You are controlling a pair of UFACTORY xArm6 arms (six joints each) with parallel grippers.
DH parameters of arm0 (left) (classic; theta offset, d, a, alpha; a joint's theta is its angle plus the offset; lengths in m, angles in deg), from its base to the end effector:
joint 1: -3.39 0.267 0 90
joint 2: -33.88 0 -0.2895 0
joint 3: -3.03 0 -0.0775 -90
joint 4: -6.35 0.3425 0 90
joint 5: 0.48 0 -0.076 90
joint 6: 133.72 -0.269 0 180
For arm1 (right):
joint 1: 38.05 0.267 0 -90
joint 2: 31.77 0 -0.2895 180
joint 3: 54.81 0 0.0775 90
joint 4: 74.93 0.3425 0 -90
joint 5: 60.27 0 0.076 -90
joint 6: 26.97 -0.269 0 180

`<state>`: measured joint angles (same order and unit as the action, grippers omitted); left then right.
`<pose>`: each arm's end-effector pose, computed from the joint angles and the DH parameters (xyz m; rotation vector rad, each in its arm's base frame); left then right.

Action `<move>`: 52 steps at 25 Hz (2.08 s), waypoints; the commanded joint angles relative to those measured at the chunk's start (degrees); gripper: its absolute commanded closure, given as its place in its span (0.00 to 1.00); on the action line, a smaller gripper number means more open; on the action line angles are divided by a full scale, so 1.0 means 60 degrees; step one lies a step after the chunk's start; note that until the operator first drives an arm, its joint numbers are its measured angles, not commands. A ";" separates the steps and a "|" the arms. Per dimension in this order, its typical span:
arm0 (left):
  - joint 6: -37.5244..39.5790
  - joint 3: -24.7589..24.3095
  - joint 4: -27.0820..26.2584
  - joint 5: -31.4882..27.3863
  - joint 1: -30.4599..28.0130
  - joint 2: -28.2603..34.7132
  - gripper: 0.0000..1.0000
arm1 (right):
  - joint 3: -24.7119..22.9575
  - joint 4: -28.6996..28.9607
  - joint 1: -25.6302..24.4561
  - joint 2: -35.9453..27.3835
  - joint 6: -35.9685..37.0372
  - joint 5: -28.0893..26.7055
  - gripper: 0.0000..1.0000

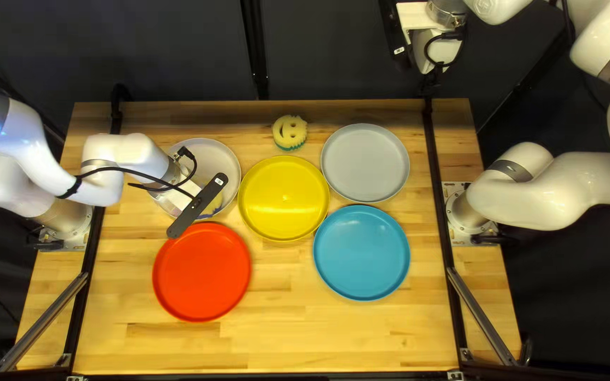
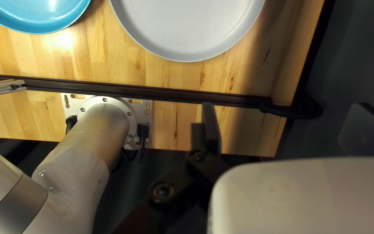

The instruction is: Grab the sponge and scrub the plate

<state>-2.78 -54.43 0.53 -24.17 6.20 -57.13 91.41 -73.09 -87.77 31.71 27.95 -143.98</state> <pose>0.3622 0.0139 0.0490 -2.9181 1.0933 -0.2240 0.1950 -0.2172 0.2895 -3.1057 -0.1351 -0.0231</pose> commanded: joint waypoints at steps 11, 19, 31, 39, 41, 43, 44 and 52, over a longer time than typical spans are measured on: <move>-0.0044 -0.1539 -0.0160 -0.0637 0.0316 0.1703 1.00 | 0.0000 0.0000 0.0000 0.0000 0.0000 0.0000 0.00; -0.0337 -0.1059 -0.0395 -0.0462 0.0443 0.1064 1.00 | 0.0000 0.0000 0.0000 0.0000 0.0000 0.0000 0.00; -0.1438 0.0158 -0.0933 0.0067 0.0792 -0.0401 1.00 | 0.0000 0.0000 0.0000 0.0000 0.0000 0.0000 0.00; -0.1305 -0.1315 -0.0935 -0.0311 0.0911 0.1192 1.00 | 0.0000 0.0000 0.0000 0.0000 0.0000 0.0000 0.00; -0.1244 -0.1570 -0.0926 -0.0414 0.0945 0.1480 1.00 | 0.0000 0.0000 0.0000 0.0000 0.0000 0.0000 0.00; -0.1205 -0.1750 -0.0919 -0.0504 0.0980 0.1698 1.00 | 0.0000 0.0000 0.0000 0.0000 0.0000 0.0000 0.00; -0.1162 -0.1854 -0.0907 -0.0577 0.0998 0.1841 1.00 | 0.0000 0.0000 0.0000 0.0000 0.0000 0.0000 0.00; -0.1522 -0.1160 -0.1104 -0.0601 0.1278 0.1184 1.00 | 0.0000 0.0000 0.0000 0.0000 0.0000 0.0000 0.00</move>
<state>-10.22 -64.06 -5.21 -28.34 12.94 -47.18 91.41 -73.09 -87.77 31.71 27.95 -143.98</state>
